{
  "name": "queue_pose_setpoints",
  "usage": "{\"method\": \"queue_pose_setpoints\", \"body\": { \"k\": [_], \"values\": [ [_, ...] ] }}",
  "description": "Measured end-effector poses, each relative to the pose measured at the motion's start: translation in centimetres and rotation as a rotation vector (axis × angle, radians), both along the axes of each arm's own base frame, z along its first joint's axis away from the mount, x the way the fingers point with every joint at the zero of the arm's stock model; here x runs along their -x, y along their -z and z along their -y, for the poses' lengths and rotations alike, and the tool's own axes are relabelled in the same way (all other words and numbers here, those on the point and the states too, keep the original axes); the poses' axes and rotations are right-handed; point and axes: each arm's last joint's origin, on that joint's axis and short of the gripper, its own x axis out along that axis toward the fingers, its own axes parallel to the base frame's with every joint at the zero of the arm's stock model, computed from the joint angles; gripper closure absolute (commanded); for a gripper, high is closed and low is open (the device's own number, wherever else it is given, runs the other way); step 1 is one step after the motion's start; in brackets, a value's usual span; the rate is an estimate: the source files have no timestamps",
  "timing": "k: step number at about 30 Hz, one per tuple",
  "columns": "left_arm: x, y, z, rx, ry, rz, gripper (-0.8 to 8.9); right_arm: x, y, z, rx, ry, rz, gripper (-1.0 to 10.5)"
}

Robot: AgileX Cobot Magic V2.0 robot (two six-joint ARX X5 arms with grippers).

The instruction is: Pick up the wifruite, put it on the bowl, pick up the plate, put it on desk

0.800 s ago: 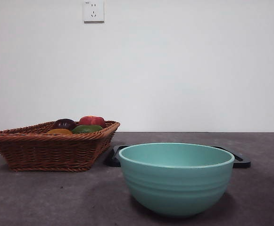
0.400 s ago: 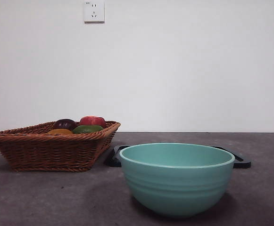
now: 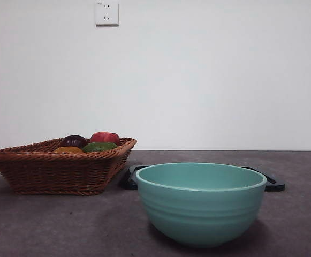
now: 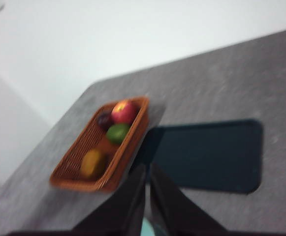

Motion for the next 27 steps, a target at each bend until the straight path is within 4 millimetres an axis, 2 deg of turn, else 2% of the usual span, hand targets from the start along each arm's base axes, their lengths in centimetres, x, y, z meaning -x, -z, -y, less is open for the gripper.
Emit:
{"method": "queue_pose_setpoints", "body": {
  "k": [4,11,17,21,24,27],
  "values": [
    [-1.0,-0.9,0.5,0.01,0.078,-0.055,7.98,-0.4,-1.4,-0.3,0.076,-0.063,-0.08,9.4],
    [-3.1,-2.0,1.6,0.016,0.221,-0.142,7.98,-0.8,-3.8,-0.7,0.178,-0.15,-0.101,9.4],
    [-4.0,-2.3,2.6,-0.002,0.31,-0.197,7.98,-0.5,-4.5,-0.8,0.199,-0.214,-0.061,9.4],
    [-4.0,-2.3,2.9,-0.014,0.337,-0.198,7.92,-0.4,-4.4,-0.8,0.213,-0.231,-0.059,9.4],
    [-4.0,-2.2,2.9,-0.025,0.345,-0.197,7.7,-0.4,-4.4,-0.8,0.22,-0.235,-0.06,9.4],
    [-3.9,-2.2,2.9,-0.025,0.346,-0.197,6.3,-0.4,-4.4,-0.8,0.222,-0.235,-0.058,9.2]
  ]
}}
